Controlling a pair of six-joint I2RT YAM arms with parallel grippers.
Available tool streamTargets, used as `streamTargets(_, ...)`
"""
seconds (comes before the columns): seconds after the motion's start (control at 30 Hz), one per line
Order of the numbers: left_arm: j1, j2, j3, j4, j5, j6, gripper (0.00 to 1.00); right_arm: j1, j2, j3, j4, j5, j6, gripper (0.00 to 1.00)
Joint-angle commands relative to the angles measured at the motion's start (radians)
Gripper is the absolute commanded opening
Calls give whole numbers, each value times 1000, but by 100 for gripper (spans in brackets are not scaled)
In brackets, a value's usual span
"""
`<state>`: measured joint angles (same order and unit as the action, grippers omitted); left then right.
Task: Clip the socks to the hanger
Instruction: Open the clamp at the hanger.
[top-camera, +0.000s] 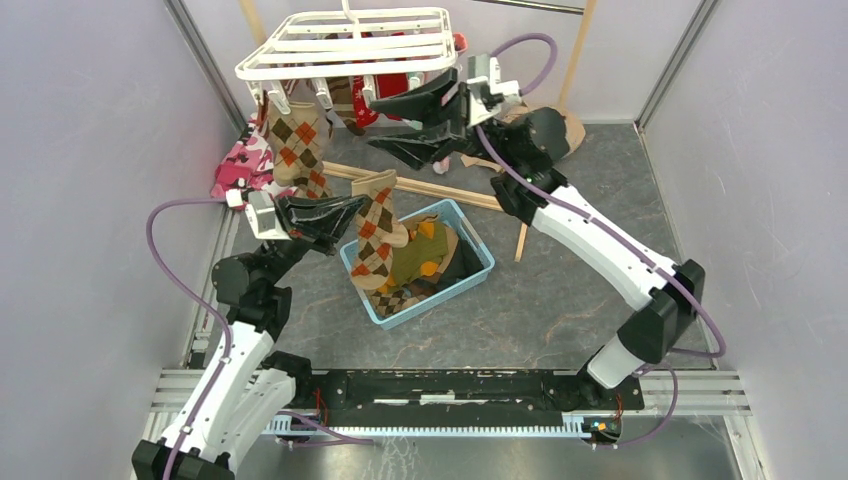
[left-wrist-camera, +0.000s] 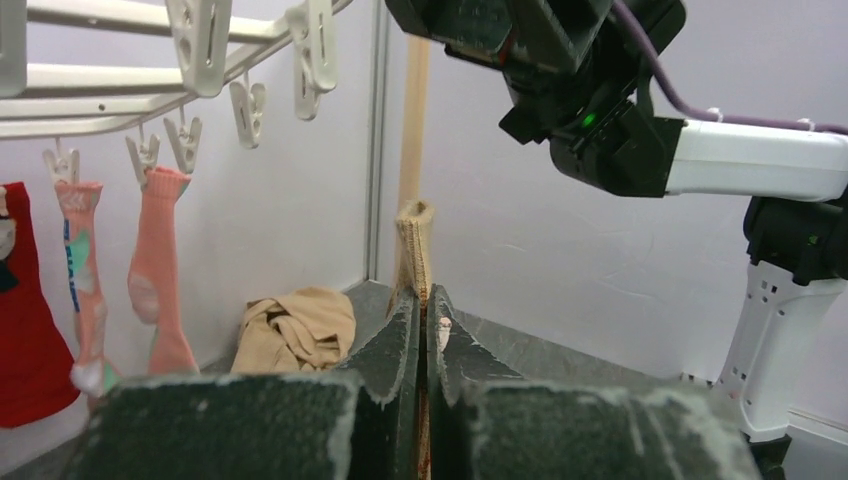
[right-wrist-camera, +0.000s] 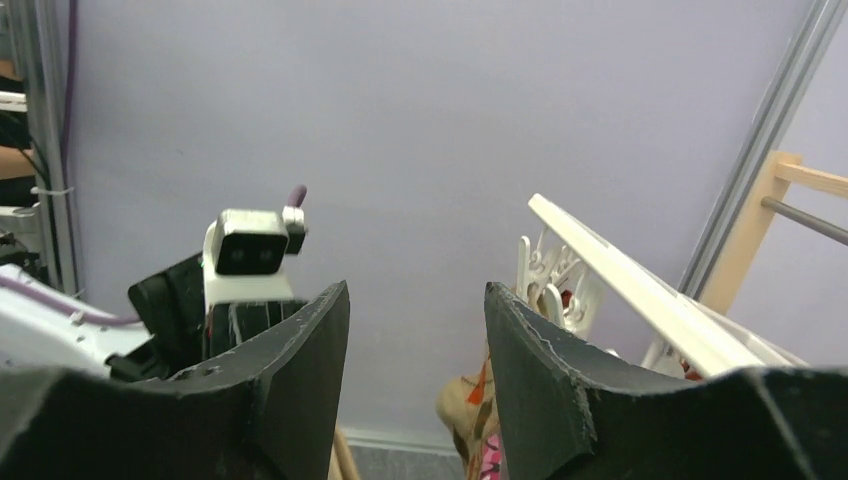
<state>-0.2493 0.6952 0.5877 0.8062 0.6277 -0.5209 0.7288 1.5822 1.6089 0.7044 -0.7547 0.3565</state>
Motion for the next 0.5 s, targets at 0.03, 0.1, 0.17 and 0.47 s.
streamTargets(0.03, -2, 9, -3, -15, -45, 87, 2, 51, 92, 133, -73, 142, -57, 58)
streamTargets(0.1, -2, 14, -4, -17, -53, 97, 2, 63, 110, 153, -101, 185, -84, 57)
streamTargets(0.17, -2, 18, -7, -19, -58, 104, 2, 81, 122, 172, -149, 231, -139, 57)
streamTargets(0.47, -2, 35, -19, -21, -70, 123, 2, 132, 140, 143, -159, 397, -212, 57)
